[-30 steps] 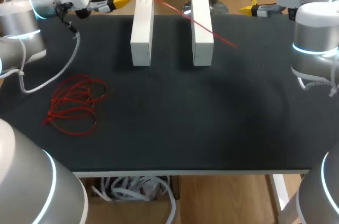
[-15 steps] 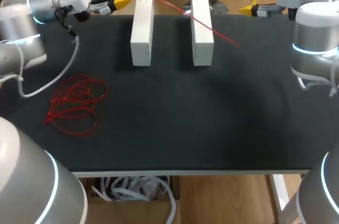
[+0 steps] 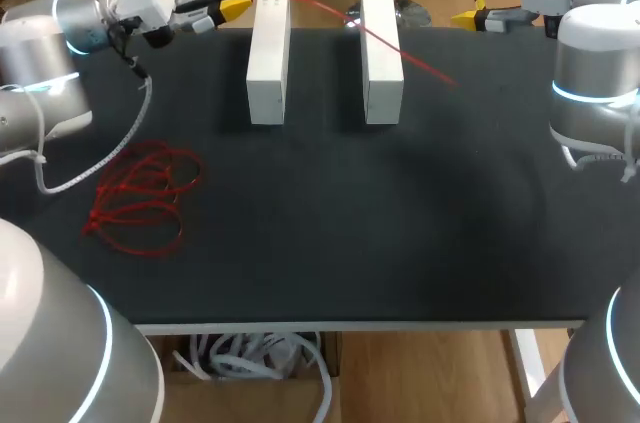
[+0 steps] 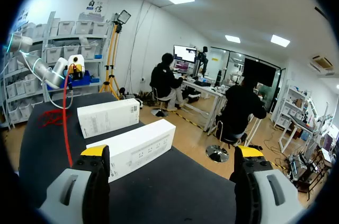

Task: Grab the tape and strap the tape.

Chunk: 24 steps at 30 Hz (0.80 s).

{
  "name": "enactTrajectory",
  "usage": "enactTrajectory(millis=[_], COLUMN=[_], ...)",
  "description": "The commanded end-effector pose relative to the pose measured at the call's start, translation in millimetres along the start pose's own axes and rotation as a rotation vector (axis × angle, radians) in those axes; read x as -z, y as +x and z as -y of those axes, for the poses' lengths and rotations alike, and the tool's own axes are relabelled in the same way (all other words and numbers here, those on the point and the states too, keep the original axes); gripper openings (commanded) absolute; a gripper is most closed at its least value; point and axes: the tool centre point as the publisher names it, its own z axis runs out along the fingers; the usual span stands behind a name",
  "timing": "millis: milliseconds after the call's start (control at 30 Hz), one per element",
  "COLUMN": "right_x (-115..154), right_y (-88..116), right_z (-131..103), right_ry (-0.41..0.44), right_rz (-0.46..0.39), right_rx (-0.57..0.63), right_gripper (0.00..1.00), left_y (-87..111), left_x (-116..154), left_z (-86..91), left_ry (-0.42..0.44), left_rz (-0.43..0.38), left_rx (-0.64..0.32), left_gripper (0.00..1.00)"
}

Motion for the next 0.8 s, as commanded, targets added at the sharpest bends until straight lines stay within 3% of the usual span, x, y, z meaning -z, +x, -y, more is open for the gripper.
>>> enactTrajectory(millis=[33, 333, 800], right_x=[0, 0, 0], right_y=[0, 0, 0], right_z=[0, 0, 0], right_ry=[0.0, 0.0, 0.0], right_rz=[0.0, 0.0, 0.0], right_rx=[0.0, 0.0, 0.0], right_gripper=[1.0, 1.0, 1.0], left_y=[10.1, 23.9, 25.8], left_x=[-6, -12, -13], left_z=[0.9, 5.1, 9.9], left_ry=[-0.009, -0.005, 0.005], left_rz=[0.135, 0.118, 0.107], left_rx=[-0.003, -0.008, -0.022], left_gripper=[0.0, 0.0, 0.0])
